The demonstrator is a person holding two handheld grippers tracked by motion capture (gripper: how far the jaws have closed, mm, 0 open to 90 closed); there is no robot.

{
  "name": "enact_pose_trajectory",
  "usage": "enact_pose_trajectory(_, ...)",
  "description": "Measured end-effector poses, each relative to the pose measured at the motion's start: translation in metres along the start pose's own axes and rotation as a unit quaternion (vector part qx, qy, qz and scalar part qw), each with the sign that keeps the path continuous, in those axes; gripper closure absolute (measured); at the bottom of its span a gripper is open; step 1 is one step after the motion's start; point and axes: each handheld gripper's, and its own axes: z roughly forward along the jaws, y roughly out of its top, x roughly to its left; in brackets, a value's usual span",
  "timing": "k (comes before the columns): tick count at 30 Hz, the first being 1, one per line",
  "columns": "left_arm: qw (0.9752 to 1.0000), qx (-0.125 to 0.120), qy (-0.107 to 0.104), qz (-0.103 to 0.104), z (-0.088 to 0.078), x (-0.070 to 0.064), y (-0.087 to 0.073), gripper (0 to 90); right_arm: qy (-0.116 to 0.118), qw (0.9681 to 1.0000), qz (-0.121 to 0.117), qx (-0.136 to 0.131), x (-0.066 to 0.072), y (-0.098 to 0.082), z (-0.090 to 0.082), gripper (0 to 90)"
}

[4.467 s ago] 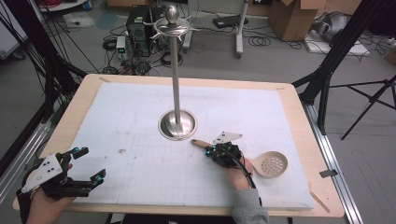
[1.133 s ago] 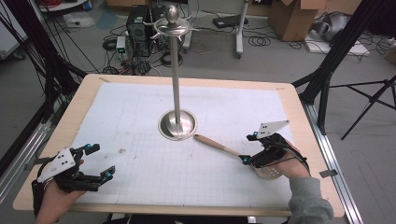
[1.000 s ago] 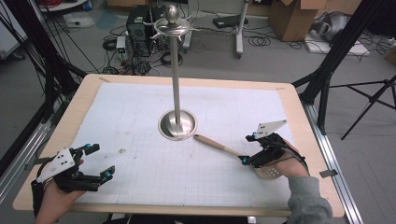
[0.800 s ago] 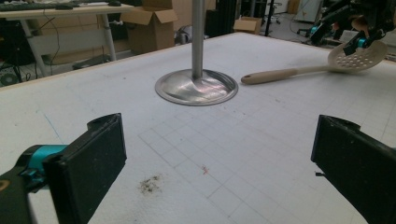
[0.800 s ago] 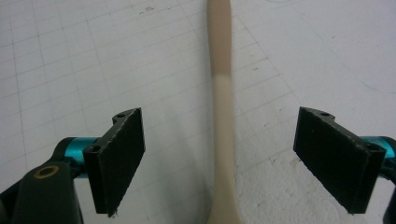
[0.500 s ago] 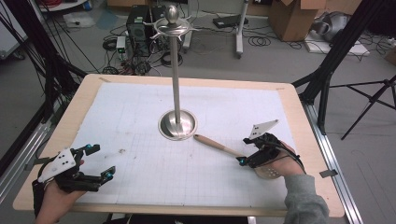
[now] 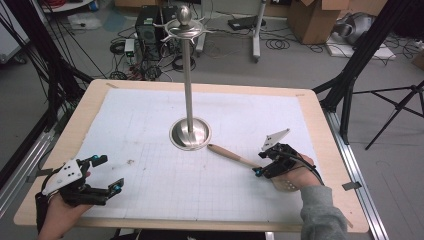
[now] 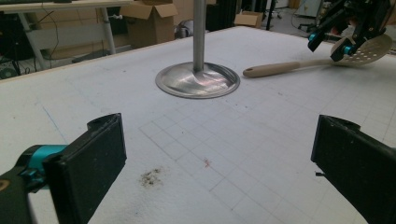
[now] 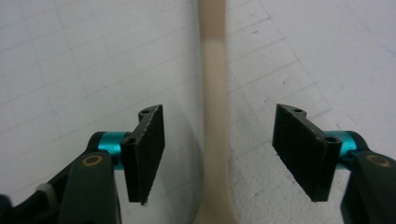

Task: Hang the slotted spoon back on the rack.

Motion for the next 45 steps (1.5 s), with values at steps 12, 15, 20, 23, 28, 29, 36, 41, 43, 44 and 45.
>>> enact_pose_trajectory(12, 1.0000, 0.002, -0.001, -0.001, 0.000, 0.000, -0.001, 3.6, 0.006, 0.9998, 0.004, 0.021, -0.001, 0.000, 0.005, 43.9)
enact_pose_trajectory(15, 1.0000, 0.002, -0.002, 0.000, 0.000, 0.000, -0.001, 3.6, 0.006, 0.9997, 0.002, 0.026, -0.001, 0.000, 0.007, 46.5)
enact_pose_trajectory(20, 1.0000, 0.002, -0.002, -0.003, 0.000, 0.000, -0.001, 3.7, 0.009, 0.9994, 0.007, 0.034, -0.003, -0.001, 0.009, 50.2)
enact_pose_trajectory(23, 1.0000, 0.001, 0.000, -0.005, 0.000, 0.001, -0.002, 3.7, 0.011, 0.9993, 0.008, 0.035, -0.004, -0.001, 0.010, 52.8)
enact_pose_trajectory(28, 1.0000, 0.000, -0.001, -0.005, -0.001, 0.002, -0.001, 3.6, 0.012, 0.9989, 0.012, 0.043, -0.005, -0.001, 0.011, 56.9)
enact_pose_trajectory(29, 1.0000, 0.000, -0.001, -0.005, -0.001, 0.002, -0.001, 3.7, 0.013, 0.9989, 0.012, 0.042, -0.005, -0.002, 0.011, 58.1)
enact_pose_trajectory(36, 1.0000, 0.001, -0.001, -0.004, -0.001, 0.002, -0.002, 3.7, 0.018, 0.9984, 0.014, 0.051, -0.005, -0.002, 0.012, 65.2)
enact_pose_trajectory(41, 1.0000, 0.001, -0.001, -0.004, -0.001, 0.002, -0.002, 3.7, 0.016, 0.9983, 0.018, 0.053, -0.004, -0.003, 0.011, 67.8)
enact_pose_trajectory(43, 1.0000, 0.000, 0.000, -0.005, -0.001, 0.002, -0.001, 3.6, 0.015, 0.9984, 0.015, 0.053, -0.004, -0.003, 0.011, 67.8)
enact_pose_trajectory(44, 1.0000, -0.001, 0.000, -0.005, -0.001, 0.002, -0.001, 3.7, 0.017, 0.9983, 0.014, 0.053, -0.005, -0.004, 0.011, 67.8)
enact_pose_trajectory(45, 1.0000, -0.001, 0.000, -0.005, -0.001, 0.002, -0.001, 3.6, 0.018, 0.9982, 0.017, 0.055, -0.004, -0.004, 0.010, 67.8)
